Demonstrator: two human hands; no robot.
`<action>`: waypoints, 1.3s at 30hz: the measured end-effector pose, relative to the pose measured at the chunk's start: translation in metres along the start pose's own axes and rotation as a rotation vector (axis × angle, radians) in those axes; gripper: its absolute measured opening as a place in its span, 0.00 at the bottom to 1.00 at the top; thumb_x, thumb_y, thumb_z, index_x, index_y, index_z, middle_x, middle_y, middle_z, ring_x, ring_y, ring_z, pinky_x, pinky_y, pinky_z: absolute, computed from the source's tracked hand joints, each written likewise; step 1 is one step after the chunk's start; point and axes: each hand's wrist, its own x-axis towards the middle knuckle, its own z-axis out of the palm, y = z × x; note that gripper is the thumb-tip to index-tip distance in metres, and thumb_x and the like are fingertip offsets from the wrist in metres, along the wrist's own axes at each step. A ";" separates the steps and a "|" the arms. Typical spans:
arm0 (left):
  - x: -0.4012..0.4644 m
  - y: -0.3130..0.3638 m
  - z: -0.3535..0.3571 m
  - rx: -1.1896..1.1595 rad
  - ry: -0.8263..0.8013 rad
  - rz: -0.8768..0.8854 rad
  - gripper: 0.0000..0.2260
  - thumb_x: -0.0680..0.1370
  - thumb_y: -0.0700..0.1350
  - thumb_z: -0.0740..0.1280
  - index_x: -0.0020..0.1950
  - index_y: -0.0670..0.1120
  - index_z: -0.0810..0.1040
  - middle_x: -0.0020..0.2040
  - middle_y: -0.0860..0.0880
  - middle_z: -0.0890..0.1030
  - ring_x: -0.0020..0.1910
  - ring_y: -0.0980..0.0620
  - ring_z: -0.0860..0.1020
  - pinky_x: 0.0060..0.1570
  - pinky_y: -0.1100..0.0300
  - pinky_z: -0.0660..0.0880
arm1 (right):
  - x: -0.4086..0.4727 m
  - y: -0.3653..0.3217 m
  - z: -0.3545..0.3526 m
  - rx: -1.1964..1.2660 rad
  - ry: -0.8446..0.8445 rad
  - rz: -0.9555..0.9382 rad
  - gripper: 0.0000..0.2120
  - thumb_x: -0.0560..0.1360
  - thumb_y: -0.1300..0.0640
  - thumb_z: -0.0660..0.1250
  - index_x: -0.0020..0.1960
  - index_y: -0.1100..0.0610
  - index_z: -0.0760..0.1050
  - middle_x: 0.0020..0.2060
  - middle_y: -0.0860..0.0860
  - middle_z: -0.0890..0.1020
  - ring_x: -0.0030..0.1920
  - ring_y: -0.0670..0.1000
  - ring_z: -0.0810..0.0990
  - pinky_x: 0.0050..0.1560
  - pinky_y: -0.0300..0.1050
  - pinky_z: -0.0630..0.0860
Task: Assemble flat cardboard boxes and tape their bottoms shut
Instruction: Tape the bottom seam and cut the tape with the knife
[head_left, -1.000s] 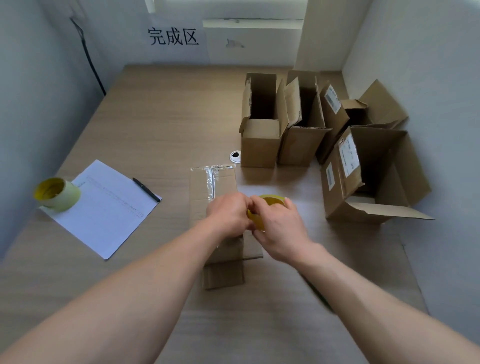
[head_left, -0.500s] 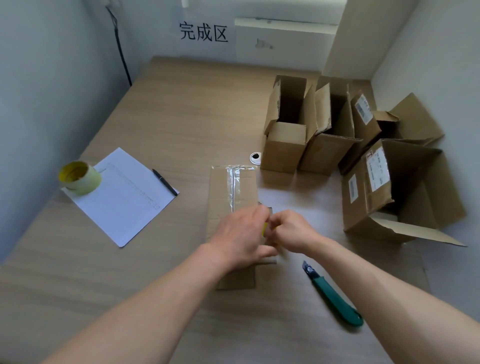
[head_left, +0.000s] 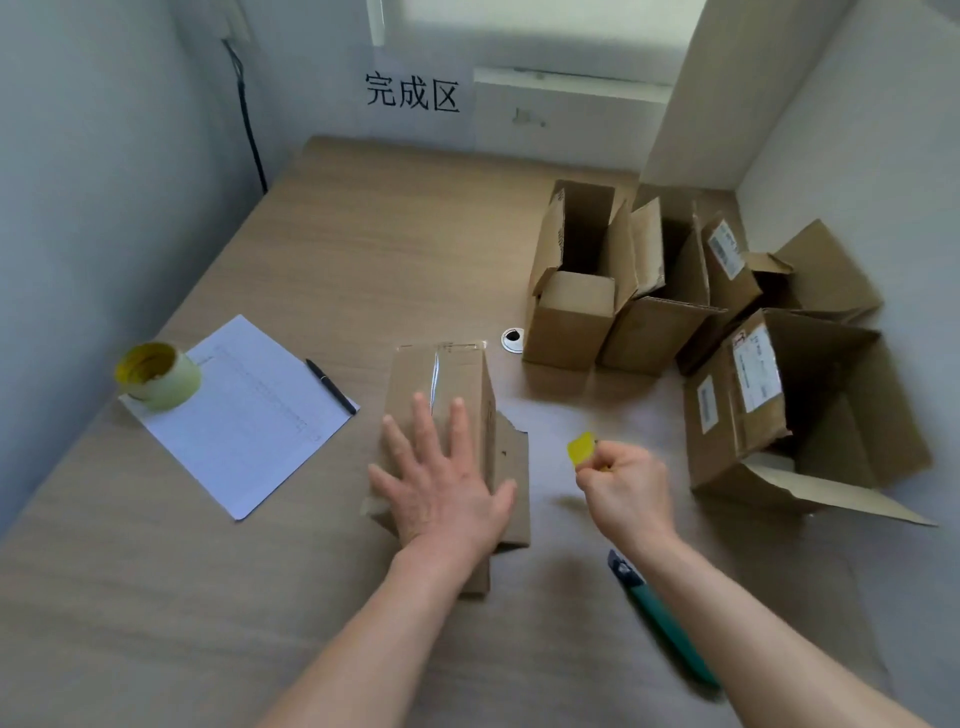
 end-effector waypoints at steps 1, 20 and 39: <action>0.002 -0.002 0.001 -0.006 -0.021 -0.020 0.45 0.68 0.71 0.56 0.76 0.58 0.34 0.77 0.46 0.31 0.75 0.33 0.37 0.66 0.31 0.51 | -0.007 0.005 0.004 0.060 -0.002 0.026 0.05 0.63 0.58 0.68 0.33 0.48 0.79 0.29 0.50 0.79 0.38 0.57 0.78 0.39 0.48 0.75; -0.001 -0.020 0.005 0.107 -0.100 0.281 0.35 0.69 0.68 0.52 0.73 0.70 0.40 0.77 0.57 0.36 0.75 0.38 0.34 0.57 0.39 0.61 | -0.087 0.052 -0.031 -0.156 0.093 -0.280 0.11 0.69 0.52 0.74 0.35 0.50 0.72 0.25 0.44 0.71 0.29 0.49 0.68 0.32 0.47 0.69; -0.007 -0.023 0.004 0.110 -0.118 0.328 0.35 0.69 0.68 0.53 0.72 0.69 0.40 0.78 0.57 0.37 0.75 0.39 0.34 0.58 0.39 0.62 | -0.177 0.094 -0.012 -0.248 -0.161 -0.137 0.32 0.61 0.52 0.71 0.60 0.31 0.66 0.44 0.37 0.82 0.45 0.41 0.83 0.43 0.35 0.78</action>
